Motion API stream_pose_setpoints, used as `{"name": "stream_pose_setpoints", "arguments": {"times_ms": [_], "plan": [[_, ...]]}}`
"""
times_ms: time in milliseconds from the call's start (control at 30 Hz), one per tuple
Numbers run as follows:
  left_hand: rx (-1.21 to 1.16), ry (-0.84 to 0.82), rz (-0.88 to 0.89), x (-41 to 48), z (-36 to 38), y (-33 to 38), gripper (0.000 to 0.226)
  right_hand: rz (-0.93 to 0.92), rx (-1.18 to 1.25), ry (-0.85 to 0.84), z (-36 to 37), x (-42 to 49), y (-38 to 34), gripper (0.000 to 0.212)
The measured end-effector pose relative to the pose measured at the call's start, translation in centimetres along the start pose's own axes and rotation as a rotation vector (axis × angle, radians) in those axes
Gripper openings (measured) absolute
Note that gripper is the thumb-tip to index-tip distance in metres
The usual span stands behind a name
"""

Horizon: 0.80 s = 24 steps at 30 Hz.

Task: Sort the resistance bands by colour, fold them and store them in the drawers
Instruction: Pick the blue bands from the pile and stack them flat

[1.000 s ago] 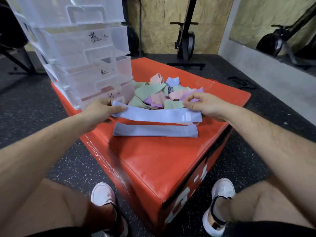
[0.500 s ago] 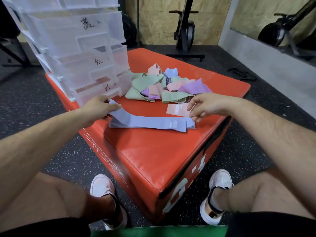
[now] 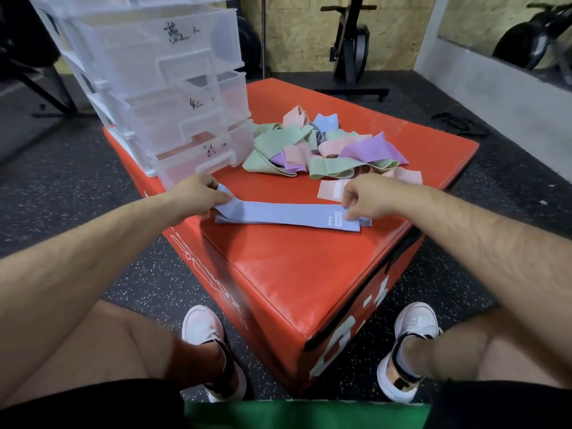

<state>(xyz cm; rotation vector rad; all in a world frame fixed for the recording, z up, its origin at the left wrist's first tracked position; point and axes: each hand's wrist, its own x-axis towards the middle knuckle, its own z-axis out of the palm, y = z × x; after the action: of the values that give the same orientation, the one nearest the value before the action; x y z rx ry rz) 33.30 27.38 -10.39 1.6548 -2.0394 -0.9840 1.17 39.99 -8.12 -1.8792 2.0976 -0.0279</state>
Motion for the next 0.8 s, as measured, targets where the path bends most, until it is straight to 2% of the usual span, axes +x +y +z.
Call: {"name": "stream_pose_setpoints", "arguments": {"times_ms": [200, 333, 467, 633, 733, 800], "plan": [[0.003, 0.021, -0.029, 0.3, -0.4, -0.3, 0.014, 0.045, -0.012, -0.061, -0.2, 0.2, 0.1, 0.017], [-0.044, 0.046, -0.035, 0.3, -0.8, -0.1, 0.012, 0.022, 0.060, -0.047, -1.5, 0.1, 0.4, 0.023], [-0.037, 0.026, -0.005, 0.2, -0.6, 0.0, 0.015, 0.037, 0.103, 0.045, -2.7, -0.4, 1.1, 0.006], [0.171, 0.033, 0.091, 0.3, 0.1, -0.4, 0.023, 0.036, -0.002, 0.036, -1.4, 0.0, 1.7, 0.011], [0.359, 0.054, 0.254, 0.6, 0.1, -0.7, 0.031, -0.063, -0.108, 0.085, -1.0, 0.0, 1.3, 0.018], [0.374, -0.050, 0.346, 0.4, 0.1, -0.8, 0.046, -0.141, -0.093, 0.051, -0.8, 0.0, 1.0, 0.023]]}}
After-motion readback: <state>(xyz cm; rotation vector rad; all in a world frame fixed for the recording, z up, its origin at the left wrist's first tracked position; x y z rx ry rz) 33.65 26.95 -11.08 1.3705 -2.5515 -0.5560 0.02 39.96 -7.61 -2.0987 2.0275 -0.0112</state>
